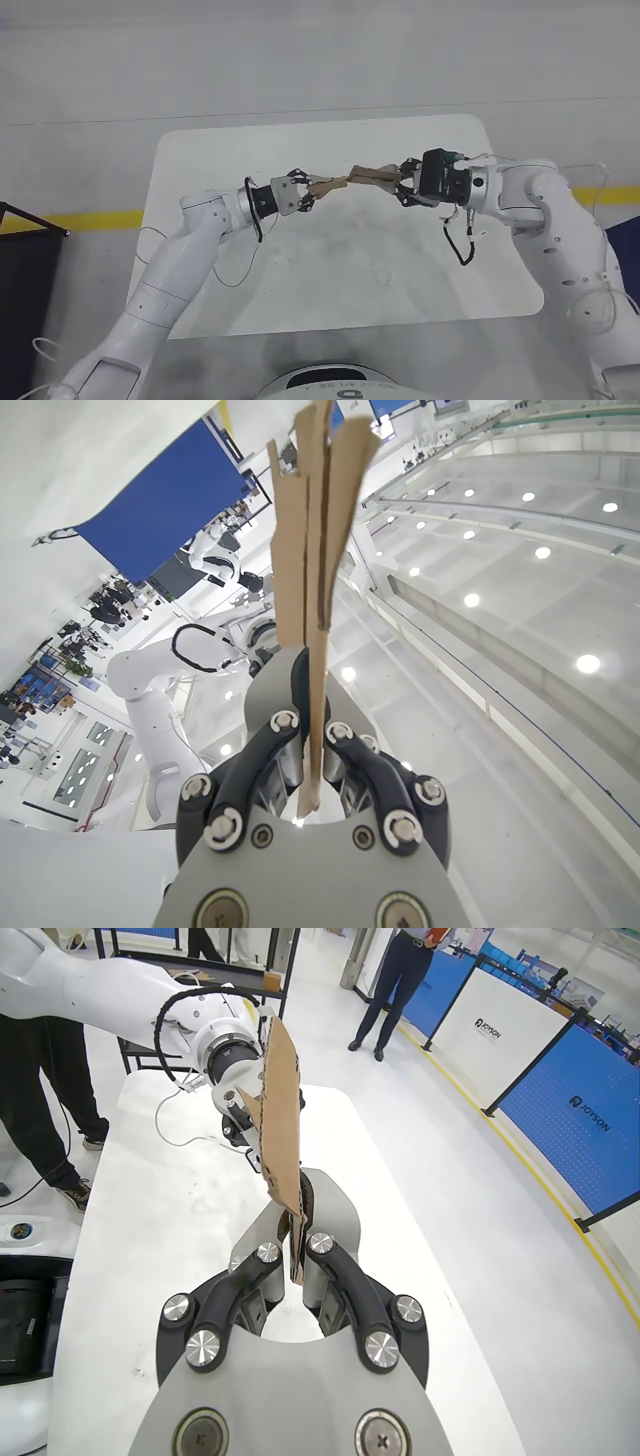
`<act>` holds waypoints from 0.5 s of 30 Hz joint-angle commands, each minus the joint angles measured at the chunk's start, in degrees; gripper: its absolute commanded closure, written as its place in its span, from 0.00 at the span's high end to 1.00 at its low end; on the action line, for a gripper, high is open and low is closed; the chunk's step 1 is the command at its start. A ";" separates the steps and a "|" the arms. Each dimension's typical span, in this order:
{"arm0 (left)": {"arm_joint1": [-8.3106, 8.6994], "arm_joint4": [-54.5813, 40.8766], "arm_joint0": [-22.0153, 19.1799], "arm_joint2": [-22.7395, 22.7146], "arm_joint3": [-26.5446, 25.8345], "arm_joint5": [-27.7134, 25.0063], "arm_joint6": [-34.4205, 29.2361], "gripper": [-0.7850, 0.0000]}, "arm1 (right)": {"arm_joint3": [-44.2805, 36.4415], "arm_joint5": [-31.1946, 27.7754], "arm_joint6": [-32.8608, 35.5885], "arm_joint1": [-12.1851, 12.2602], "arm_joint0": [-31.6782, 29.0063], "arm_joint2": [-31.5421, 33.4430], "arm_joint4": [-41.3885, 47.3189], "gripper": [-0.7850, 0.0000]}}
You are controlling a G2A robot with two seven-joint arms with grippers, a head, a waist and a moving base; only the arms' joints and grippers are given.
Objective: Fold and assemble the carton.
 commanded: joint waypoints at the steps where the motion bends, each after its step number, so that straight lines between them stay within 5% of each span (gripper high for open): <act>1: 0.14 -0.49 0.39 -1.64 0.20 -2.64 -0.62 1.00 | 0.65 0.97 -1.21 0.02 -0.42 1.02 1.47 0.00; 9: 0.35 -4.07 3.15 -6.13 1.97 -10.70 -5.85 1.00 | 6.08 4.76 -12.95 -0.60 -5.46 3.95 20.72 0.00; 15: -0.53 -9.28 3.44 -4.06 5.01 -10.17 -8.98 1.00 | 12.03 1.62 -17.09 -1.60 -6.93 1.13 41.93 0.00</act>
